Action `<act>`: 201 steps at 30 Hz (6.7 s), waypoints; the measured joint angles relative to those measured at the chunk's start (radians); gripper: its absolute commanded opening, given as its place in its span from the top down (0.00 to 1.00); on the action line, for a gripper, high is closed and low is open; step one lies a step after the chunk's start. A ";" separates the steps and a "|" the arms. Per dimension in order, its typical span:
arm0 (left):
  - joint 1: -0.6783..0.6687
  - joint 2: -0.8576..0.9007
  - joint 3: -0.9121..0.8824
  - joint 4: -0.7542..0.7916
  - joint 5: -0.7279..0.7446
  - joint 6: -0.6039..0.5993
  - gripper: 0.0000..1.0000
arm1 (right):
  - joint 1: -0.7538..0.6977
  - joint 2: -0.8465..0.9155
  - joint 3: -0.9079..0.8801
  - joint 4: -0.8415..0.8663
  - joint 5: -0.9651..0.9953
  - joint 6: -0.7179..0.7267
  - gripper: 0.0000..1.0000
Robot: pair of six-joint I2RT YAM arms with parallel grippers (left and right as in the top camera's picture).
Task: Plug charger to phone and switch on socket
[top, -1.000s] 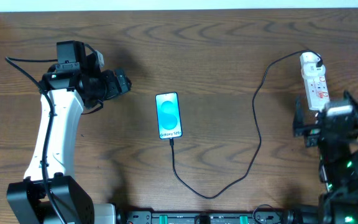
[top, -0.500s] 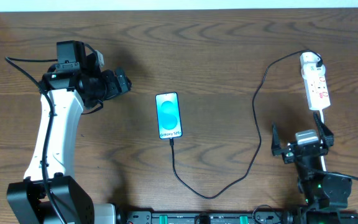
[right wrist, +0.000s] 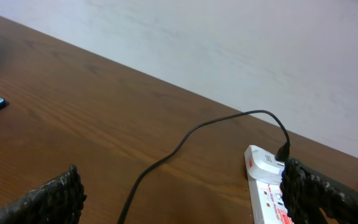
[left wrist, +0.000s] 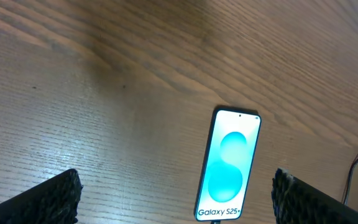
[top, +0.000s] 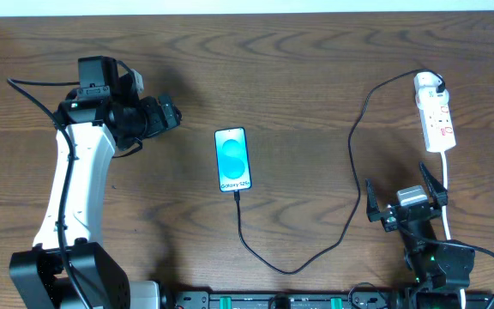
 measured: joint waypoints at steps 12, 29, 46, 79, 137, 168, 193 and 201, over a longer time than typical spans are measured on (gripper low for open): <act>0.000 0.000 0.000 0.000 0.000 0.000 0.03 | 0.000 0.000 0.000 0.000 0.000 0.000 0.01; 0.000 0.000 0.000 0.000 0.000 0.000 0.03 | 0.000 0.000 0.000 0.000 0.000 0.000 0.01; 0.000 -0.003 0.000 0.000 -0.070 0.000 0.03 | 0.000 0.000 0.000 0.000 0.000 0.000 0.01; -0.001 -1.070 -0.826 0.751 -0.062 0.385 0.03 | 0.000 -0.001 0.000 0.002 -0.004 0.000 0.01; -0.079 -1.553 -1.267 0.780 -0.243 0.427 0.02 | 0.000 -0.002 0.000 0.002 -0.004 0.000 0.01; -0.079 -1.553 -1.267 0.780 -0.243 0.427 0.02 | 0.000 -0.002 0.000 0.002 -0.004 0.000 0.01; -0.079 -1.553 -1.267 0.780 -0.243 0.427 0.02 | 0.000 -0.002 0.000 0.002 -0.004 0.000 0.01; -0.079 -1.553 -1.267 0.780 -0.243 0.427 0.02 | 0.000 -0.002 0.000 0.002 -0.004 0.000 0.01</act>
